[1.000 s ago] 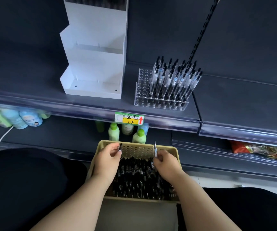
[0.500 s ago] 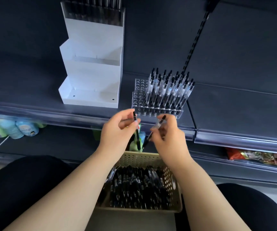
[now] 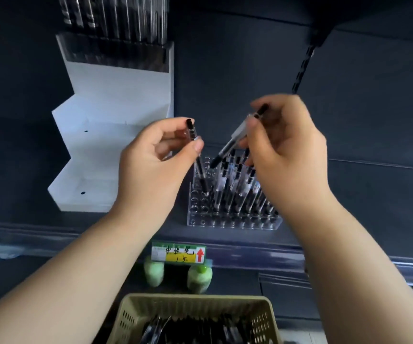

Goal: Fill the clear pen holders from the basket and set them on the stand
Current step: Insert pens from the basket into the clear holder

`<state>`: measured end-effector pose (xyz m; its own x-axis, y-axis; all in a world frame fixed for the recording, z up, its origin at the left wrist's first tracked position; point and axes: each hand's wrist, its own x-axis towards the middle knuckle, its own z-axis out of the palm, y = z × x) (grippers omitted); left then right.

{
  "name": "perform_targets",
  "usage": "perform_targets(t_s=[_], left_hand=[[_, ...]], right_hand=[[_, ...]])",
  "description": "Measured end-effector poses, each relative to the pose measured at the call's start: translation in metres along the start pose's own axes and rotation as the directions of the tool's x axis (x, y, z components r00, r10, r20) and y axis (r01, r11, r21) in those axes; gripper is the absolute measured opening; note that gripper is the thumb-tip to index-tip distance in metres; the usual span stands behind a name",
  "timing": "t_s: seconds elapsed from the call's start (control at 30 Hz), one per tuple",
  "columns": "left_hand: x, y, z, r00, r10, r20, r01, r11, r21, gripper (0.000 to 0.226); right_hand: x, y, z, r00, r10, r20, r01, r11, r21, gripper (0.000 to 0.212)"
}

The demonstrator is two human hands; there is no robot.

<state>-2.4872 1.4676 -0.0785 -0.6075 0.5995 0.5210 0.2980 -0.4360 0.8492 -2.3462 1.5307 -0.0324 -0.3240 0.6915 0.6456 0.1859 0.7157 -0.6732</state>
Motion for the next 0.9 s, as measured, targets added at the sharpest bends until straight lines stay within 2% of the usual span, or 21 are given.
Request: perform_targets(t_s=[0.1, 0.27, 0.57, 0.8, 0.9], left_hand=[[0.011, -0.008, -0.007, 0.999, 0.022, -0.035, -0.02, 0.999, 0.04, 0.028], [0.018, -0.013, -0.019, 0.995, -0.044, -0.093, 0.046, 0.999, 0.018, 0.024], [0.021, -0.019, -0.026, 0.985, -0.115, -0.133, 0.114, 0.993, -0.012, 0.026], [0.021, -0.015, -0.03, 0.977, -0.153, -0.147, 0.146, 0.988, -0.057, 0.023], [0.023, -0.015, -0.033, 0.974, -0.159, -0.161, 0.151, 0.987, -0.062, 0.024]], right_hand=[[0.017, 0.015, 0.008, 1.0, 0.004, -0.002, -0.004, 0.999, -0.034, 0.015], [0.027, 0.033, 0.021, 0.991, 0.084, 0.103, -0.061, 0.976, -0.209, 0.014], [0.031, 0.04, 0.039, 0.972, 0.128, 0.195, -0.058, 0.942, -0.329, 0.017], [0.03, 0.039, 0.047, 0.968, 0.161, 0.192, -0.078, 0.922, -0.379, 0.027], [0.028, 0.041, 0.049, 0.975, 0.151, 0.163, -0.071, 0.908, -0.414, 0.024]])
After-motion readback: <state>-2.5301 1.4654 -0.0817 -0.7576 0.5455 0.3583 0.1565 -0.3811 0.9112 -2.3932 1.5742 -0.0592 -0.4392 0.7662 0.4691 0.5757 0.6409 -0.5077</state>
